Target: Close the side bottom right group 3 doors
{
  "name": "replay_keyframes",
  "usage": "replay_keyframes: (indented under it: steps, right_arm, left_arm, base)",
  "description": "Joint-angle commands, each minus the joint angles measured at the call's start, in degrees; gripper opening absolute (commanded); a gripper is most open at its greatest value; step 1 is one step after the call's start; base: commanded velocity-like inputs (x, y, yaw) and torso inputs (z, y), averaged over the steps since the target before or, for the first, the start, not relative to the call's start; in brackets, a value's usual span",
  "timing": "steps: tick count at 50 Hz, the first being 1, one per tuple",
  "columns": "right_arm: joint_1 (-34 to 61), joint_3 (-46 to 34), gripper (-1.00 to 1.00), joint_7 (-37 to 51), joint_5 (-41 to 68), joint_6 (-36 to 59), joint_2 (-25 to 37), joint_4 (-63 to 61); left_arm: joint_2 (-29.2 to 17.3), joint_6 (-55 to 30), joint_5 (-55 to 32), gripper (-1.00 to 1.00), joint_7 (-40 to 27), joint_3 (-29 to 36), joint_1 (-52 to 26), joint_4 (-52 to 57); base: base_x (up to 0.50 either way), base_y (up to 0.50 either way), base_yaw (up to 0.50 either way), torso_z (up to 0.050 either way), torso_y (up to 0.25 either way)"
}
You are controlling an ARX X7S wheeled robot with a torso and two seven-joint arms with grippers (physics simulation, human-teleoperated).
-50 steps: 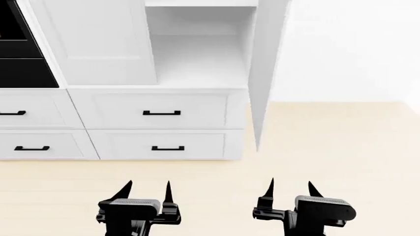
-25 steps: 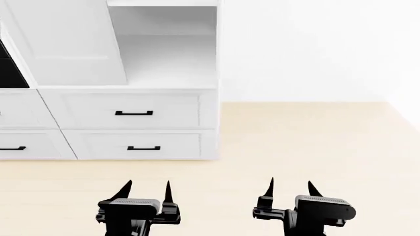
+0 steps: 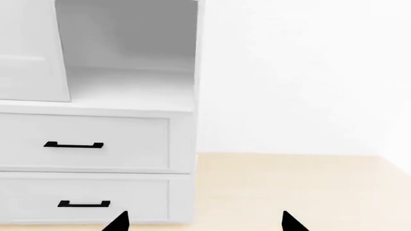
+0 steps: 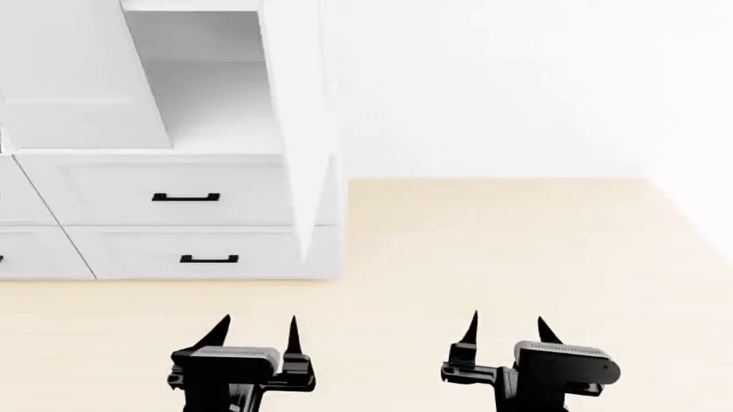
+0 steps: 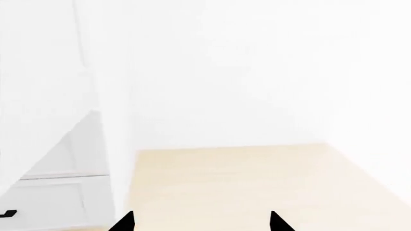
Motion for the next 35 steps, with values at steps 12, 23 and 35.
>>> replay_keyframes:
  steps: [12,23,35]
  right_arm:
    - [-0.1,-0.1,1.0,0.0,-0.1,-0.3,-0.1,0.3]
    - [-0.1,0.0,1.0,0.1,-0.1,-0.3,0.0,0.2]
    - [-0.1,-0.1,1.0,0.0,-0.3,-0.5,0.1,-0.1]
  left_arm:
    - [-0.1,0.4,0.0,1.0,-0.1,0.2,0.0,-0.1]
    - [-0.2,0.3,0.0,1.0,-0.2,0.3,0.0,0.0]
    - [-0.2,0.4,-0.3,1.0,-0.2,0.3,-0.2,-0.4]
  base:
    - [0.0,-0.5,0.0,0.0,0.0]
    - [0.0,-0.5,0.0,0.0,0.0]
    - [0.0,-0.46,0.0,0.0,0.0]
